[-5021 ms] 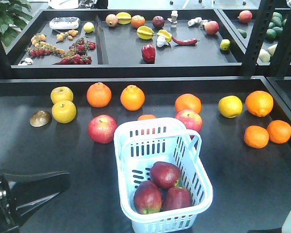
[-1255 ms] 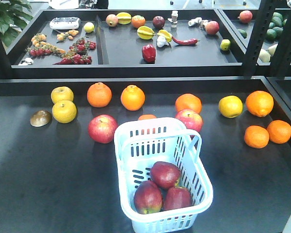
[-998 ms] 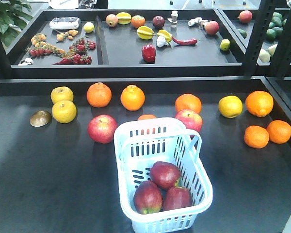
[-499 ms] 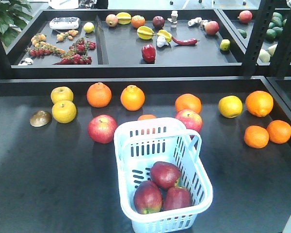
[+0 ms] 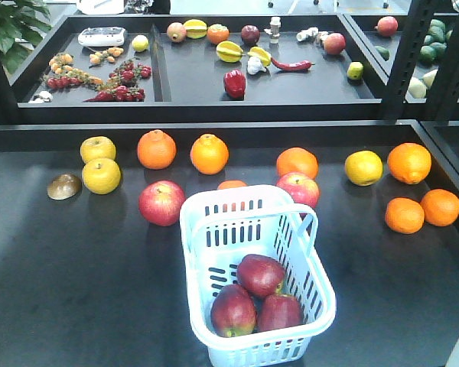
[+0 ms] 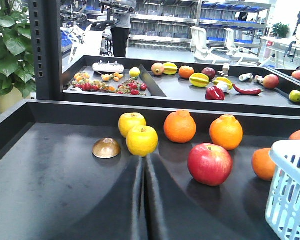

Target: Pick three apples into basket with both arms

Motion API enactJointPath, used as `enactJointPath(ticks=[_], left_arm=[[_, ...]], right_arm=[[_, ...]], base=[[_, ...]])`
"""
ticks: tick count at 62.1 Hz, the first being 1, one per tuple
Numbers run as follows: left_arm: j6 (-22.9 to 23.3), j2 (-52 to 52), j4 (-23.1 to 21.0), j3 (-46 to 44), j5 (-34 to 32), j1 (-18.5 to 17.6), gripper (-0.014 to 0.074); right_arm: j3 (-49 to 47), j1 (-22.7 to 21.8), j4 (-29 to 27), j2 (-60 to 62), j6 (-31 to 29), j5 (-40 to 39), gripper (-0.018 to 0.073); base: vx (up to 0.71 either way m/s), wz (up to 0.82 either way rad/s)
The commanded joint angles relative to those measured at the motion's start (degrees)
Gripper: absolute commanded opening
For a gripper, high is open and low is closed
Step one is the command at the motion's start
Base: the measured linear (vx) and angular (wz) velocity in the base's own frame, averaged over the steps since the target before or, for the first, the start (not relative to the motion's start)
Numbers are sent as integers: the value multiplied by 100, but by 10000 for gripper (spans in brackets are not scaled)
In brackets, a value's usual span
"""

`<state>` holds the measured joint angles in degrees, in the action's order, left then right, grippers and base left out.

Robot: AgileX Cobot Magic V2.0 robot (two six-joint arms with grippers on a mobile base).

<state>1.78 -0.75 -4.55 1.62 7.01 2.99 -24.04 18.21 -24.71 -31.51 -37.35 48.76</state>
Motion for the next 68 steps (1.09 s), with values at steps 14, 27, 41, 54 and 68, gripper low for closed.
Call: enactJointPath(ticks=[14, 27, 41, 54, 68], left_arm=[[60, -82, -65, -145, -415, -48, -6], [60, -82, -65, -145, -415, -48, -6], [60, -82, -65, -145, -415, -48, -6], [60, -82, -65, -145, -415, -48, -6], [60, -82, -65, -145, -415, -48, -6]], right_arm=[[-149, -10, -124, -16, -37, -242, -9], [-149, -10, -124, -16, -37, -242, -9], [-149, -10, -124, -16, -37, -242, -9], [-149, -10, -124, -16, -37, -242, -9], [-149, -10, -113, -16, -37, -253, -9]], base=[[0, 0], [0, 0], [0, 0], [0, 0], [0, 0]])
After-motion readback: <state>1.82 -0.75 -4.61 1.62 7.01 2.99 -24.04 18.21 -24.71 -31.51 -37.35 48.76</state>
